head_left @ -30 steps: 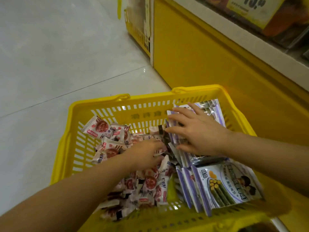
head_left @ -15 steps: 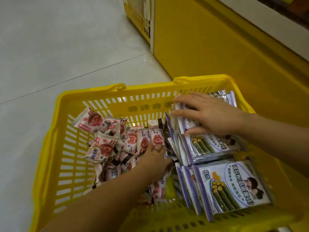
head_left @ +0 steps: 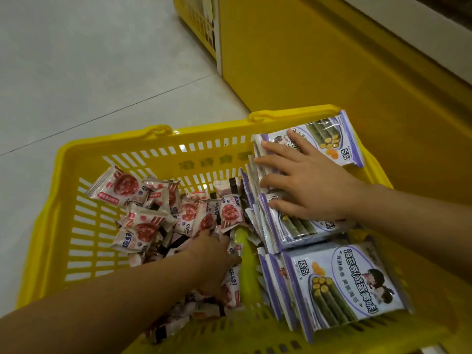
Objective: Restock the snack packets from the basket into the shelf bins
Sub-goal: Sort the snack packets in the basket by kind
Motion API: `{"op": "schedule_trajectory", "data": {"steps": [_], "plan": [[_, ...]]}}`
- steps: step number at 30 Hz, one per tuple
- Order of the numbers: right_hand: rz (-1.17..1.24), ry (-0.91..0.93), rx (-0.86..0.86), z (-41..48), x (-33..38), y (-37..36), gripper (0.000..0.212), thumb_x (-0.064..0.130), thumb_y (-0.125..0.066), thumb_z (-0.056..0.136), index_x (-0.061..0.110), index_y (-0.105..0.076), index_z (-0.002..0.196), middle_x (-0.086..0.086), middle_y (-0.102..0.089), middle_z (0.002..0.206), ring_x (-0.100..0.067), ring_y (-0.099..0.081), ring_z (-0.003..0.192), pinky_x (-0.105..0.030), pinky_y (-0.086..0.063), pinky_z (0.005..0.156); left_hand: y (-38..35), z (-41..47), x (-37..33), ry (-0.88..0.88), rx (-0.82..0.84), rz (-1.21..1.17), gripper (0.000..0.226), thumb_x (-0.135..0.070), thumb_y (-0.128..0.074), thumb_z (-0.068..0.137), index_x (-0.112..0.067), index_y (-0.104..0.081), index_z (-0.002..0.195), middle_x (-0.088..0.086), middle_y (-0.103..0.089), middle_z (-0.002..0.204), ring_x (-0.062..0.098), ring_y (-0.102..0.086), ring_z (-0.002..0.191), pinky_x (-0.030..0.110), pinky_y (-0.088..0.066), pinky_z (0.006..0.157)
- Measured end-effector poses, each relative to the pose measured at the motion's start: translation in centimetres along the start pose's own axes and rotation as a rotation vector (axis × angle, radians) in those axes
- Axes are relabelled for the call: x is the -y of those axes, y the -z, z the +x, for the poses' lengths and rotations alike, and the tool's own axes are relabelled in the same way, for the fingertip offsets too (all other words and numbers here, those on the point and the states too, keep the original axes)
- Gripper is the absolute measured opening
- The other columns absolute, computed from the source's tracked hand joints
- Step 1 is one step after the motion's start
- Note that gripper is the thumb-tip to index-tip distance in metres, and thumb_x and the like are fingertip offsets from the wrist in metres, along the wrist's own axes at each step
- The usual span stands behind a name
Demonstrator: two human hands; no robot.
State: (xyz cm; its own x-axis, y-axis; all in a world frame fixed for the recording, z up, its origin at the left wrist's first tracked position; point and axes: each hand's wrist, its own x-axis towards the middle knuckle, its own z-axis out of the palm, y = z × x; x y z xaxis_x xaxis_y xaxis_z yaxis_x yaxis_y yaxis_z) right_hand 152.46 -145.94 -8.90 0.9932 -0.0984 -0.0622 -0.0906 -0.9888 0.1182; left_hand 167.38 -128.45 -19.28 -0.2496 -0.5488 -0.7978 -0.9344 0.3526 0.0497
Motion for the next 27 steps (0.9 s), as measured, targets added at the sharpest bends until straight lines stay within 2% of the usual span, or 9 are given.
{"op": "schedule_trajectory", "data": {"steps": [2, 4, 6, 8, 12, 15, 20, 25, 27], "plan": [[-0.007, 0.004, -0.017, -0.1, 0.1, -0.2, 0.040, 0.052, -0.046, 0.088, 0.025, -0.067, 0.108, -0.008, -0.051, 0.140, -0.030, -0.031, 0.142, -0.061, -0.018, 0.114, 0.0, 0.3, -0.1, 0.020, -0.023, -0.002, 0.084, -0.066, -0.053, 0.084, -0.028, -0.017, 0.150, 0.026, -0.032, 0.142, 0.041, -0.050, 0.109, 0.049, -0.041, 0.091], [-0.005, 0.013, -0.038, -0.1, 0.1, -0.4, 0.039, 0.052, -0.046, 0.089, 0.025, -0.068, 0.108, -0.007, -0.052, 0.140, -0.030, -0.032, 0.141, -0.061, -0.019, 0.114, -0.1, 0.3, 0.1, 0.025, -0.036, -0.023, 0.076, -0.054, -0.058, 0.087, -0.026, -0.022, 0.148, 0.026, -0.037, 0.135, 0.034, -0.053, 0.087, 0.042, -0.046, 0.075], [-0.009, 0.017, -0.061, -0.1, 0.0, -0.5, 0.039, 0.051, -0.046, 0.089, 0.025, -0.068, 0.107, -0.007, -0.053, 0.139, -0.030, -0.034, 0.140, -0.061, -0.019, 0.114, -0.5, 0.0, 0.3, 0.004, -0.076, -0.084, 0.068, -0.046, -0.059, 0.089, -0.026, -0.026, 0.145, 0.024, -0.036, 0.135, 0.024, -0.042, 0.061, 0.033, -0.040, 0.054], [-0.023, 0.020, -0.079, -0.2, 0.0, -0.7, 0.040, 0.052, -0.043, 0.090, 0.025, -0.069, 0.106, -0.007, -0.053, 0.139, -0.030, -0.035, 0.140, -0.061, -0.020, 0.114, -1.0, -0.6, 0.7, -0.013, -0.126, -0.142, 0.064, -0.038, -0.058, 0.091, -0.027, -0.026, 0.145, 0.023, -0.030, 0.139, 0.021, -0.037, 0.054, 0.031, -0.033, 0.047], [-0.031, 0.027, -0.080, -0.2, -0.1, -1.1, 0.041, 0.052, -0.041, 0.090, 0.026, -0.068, 0.106, -0.007, -0.053, 0.138, -0.030, -0.034, 0.140, -0.061, -0.019, 0.114, -1.1, -2.6, 1.6, -0.007, -0.274, -0.151, 0.055, -0.031, -0.052, 0.095, -0.029, -0.026, 0.144, 0.020, -0.024, 0.146, 0.024, -0.045, 0.069, 0.035, -0.041, 0.058], [-0.038, 0.017, -0.071, -0.1, -0.1, -1.1, 0.039, 0.052, -0.044, 0.090, 0.026, -0.068, 0.105, -0.007, -0.053, 0.138, -0.030, -0.034, 0.140, -0.060, -0.019, 0.114, -0.3, -5.3, 2.4, 0.013, -0.412, -0.163, 0.050, -0.043, -0.047, 0.097, -0.030, -0.030, 0.143, 0.018, -0.028, 0.145, 0.027, -0.056, 0.093, 0.038, -0.050, 0.075], [-0.027, 0.019, -0.074, -0.1, -0.2, -1.0, 0.042, 0.053, -0.039, 0.090, 0.025, -0.068, 0.104, -0.007, -0.054, 0.136, -0.031, -0.035, 0.139, -0.061, -0.020, 0.113, 1.4, -11.7, 4.1, 0.082, -0.612, -0.181, 0.048, -0.052, -0.057, 0.089, -0.041, -0.040, 0.132, 0.013, -0.035, 0.144, 0.020, -0.064, 0.079, 0.033, -0.053, 0.067], [-0.027, 0.023, -0.084, -0.1, -0.2, -1.1, 0.047, 0.052, -0.034, 0.091, 0.023, -0.069, 0.100, -0.009, -0.056, 0.134, -0.032, -0.037, 0.138, -0.061, -0.021, 0.112, 0.2, -17.5, 4.5, 0.149, -0.552, -0.542, 0.042, -0.062, -0.058, 0.082, -0.048, -0.043, 0.119, -0.005, -0.017, 0.146, 0.015, -0.059, 0.105, 0.032, -0.050, 0.086], [-0.023, 0.022, -0.088, -0.1, -0.1, -1.0, 0.048, 0.052, -0.033, 0.091, 0.022, -0.070, 0.098, -0.009, -0.057, 0.133, -0.033, -0.038, 0.138, -0.061, -0.021, 0.112, -1.9, -18.1, 3.1, 0.306, -0.397, -0.445, 0.044, -0.065, -0.048, 0.085, -0.037, -0.046, 0.119, -0.002, 0.000, 0.155, 0.023, -0.052, 0.122, 0.035, -0.048, 0.092]]}}
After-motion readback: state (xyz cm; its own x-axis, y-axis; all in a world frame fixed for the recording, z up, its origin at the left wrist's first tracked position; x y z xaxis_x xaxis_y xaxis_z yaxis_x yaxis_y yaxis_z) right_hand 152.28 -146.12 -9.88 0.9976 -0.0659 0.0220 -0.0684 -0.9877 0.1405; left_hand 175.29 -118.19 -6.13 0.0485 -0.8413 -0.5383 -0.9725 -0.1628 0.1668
